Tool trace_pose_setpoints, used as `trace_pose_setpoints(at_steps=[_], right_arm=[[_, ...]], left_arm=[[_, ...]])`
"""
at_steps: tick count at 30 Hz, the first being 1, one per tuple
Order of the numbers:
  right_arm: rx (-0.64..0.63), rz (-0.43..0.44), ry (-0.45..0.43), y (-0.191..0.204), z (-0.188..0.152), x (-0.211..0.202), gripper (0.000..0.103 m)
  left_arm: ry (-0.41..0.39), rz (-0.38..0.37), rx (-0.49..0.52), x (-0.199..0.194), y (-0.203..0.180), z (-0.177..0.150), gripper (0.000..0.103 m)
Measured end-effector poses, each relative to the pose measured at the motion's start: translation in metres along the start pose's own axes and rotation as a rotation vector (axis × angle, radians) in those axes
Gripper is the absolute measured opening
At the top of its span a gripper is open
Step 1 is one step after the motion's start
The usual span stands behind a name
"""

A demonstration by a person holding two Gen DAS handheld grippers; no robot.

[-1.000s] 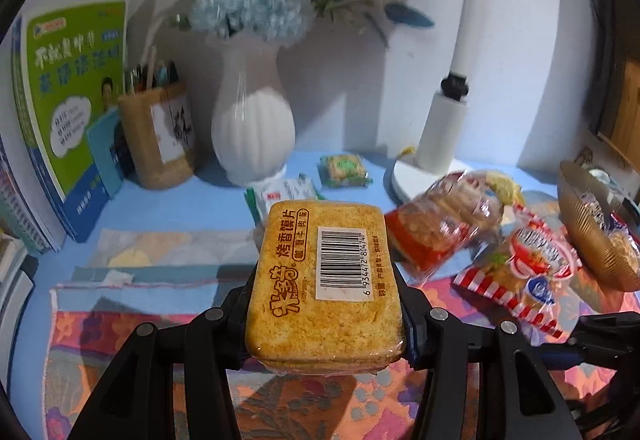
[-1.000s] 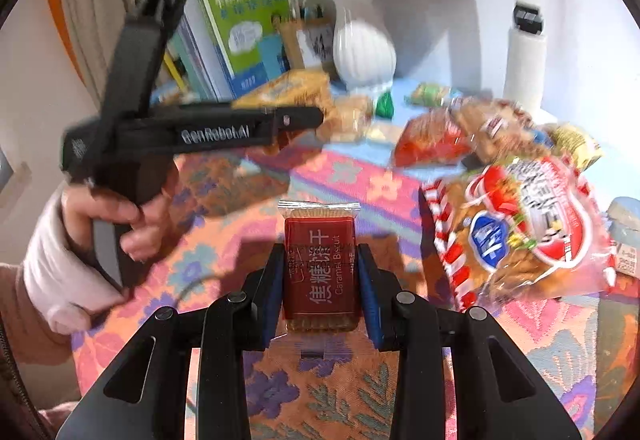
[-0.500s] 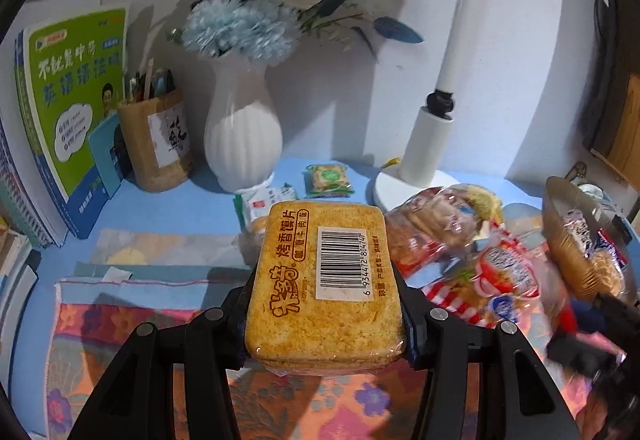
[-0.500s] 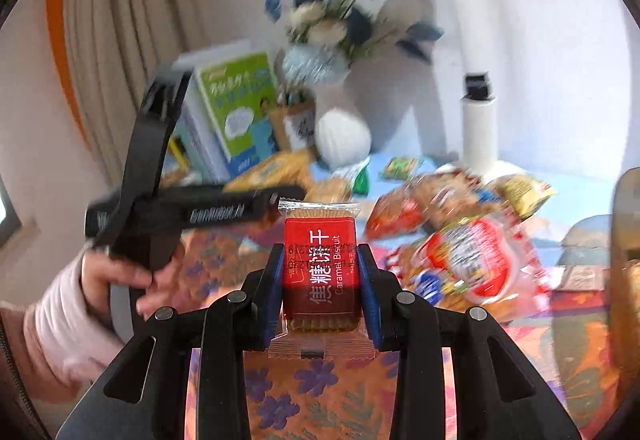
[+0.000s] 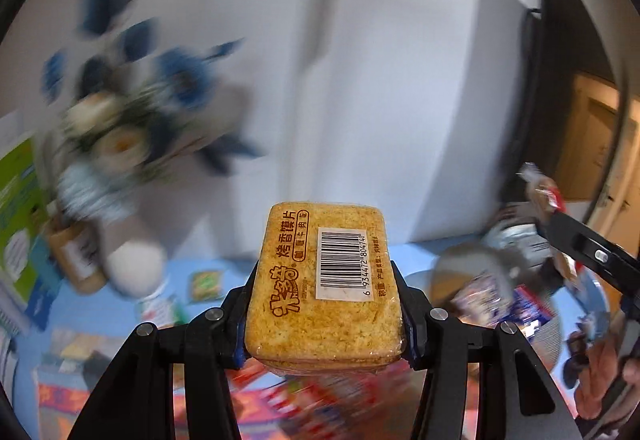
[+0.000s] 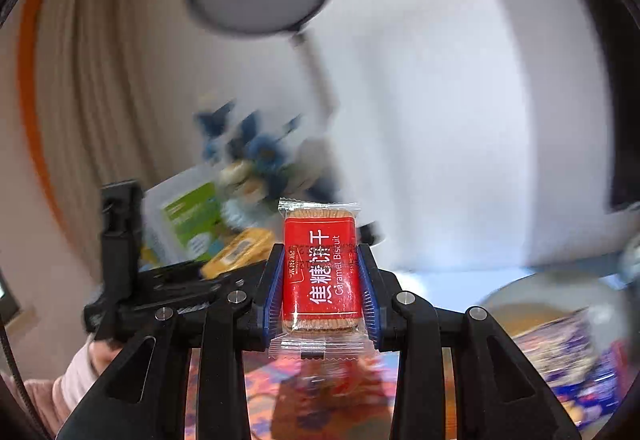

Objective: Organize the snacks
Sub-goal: 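Carry both packs over the amber glass bowl and open both tools to drop them, then move both open tools back to the remaining snacks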

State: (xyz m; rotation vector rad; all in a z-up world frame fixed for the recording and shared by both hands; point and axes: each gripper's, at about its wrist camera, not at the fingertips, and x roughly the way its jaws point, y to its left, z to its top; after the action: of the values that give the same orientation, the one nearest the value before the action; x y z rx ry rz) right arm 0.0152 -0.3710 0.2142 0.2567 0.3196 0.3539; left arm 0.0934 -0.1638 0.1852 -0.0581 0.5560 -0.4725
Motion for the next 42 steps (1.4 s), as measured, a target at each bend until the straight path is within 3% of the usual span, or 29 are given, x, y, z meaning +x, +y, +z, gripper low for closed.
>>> trace_pose_setpoints(at_steps=[5, 9, 12, 13, 14, 16, 17, 20, 25, 34, 42], right_arm=[[0.136, -0.115, 0.054, -0.063, 0.014, -0.017, 0.033], [0.211, -0.317, 0.097, -0.114, 0.001, -0.032, 0.033], [0.288, -0.405, 0.137, -0.144, -0.012, -0.038, 0.036], [0.32, -0.43, 0.158, -0.157, -0.019, -0.04, 0.04], [0.339, -0.448, 0.181, -0.163, -0.023, -0.039, 0.045], [0.403, -0.486, 0.23, -0.181, -0.034, -0.034, 0.095], [0.448, -0.508, 0.248, -0.189, -0.039, -0.035, 0.099], [0.538, -0.472, 0.233, -0.198, -0.049, -0.039, 0.099], [0.516, -0.431, 0.189, -0.172, -0.037, -0.03, 0.099], [0.343, -0.249, 0.101, -0.065, 0.0, 0.003, 0.1], [0.241, -0.132, 0.142, 0.012, -0.018, 0.051, 0.103]], left_arm=[[0.03, -0.099, 0.063, 0.04, -0.059, 0.013, 0.053], [0.101, -0.171, 0.122, 0.081, -0.101, 0.005, 0.053], [0.174, -0.216, 0.157, 0.108, -0.127, -0.006, 0.053], [0.199, -0.203, 0.171, 0.115, -0.134, -0.01, 0.064], [0.223, -0.179, 0.186, 0.123, -0.138, -0.012, 0.087], [0.234, -0.118, 0.201, 0.128, -0.14, -0.017, 0.1], [0.224, -0.118, 0.2, 0.127, -0.138, -0.017, 0.1], [0.22, -0.124, 0.188, 0.121, -0.123, -0.015, 0.1], [0.182, -0.056, 0.188, 0.101, -0.093, -0.007, 0.1], [0.123, 0.1, 0.064, 0.052, 0.012, 0.011, 0.1], [0.121, 0.265, -0.02, 0.017, 0.121, 0.004, 0.103]])
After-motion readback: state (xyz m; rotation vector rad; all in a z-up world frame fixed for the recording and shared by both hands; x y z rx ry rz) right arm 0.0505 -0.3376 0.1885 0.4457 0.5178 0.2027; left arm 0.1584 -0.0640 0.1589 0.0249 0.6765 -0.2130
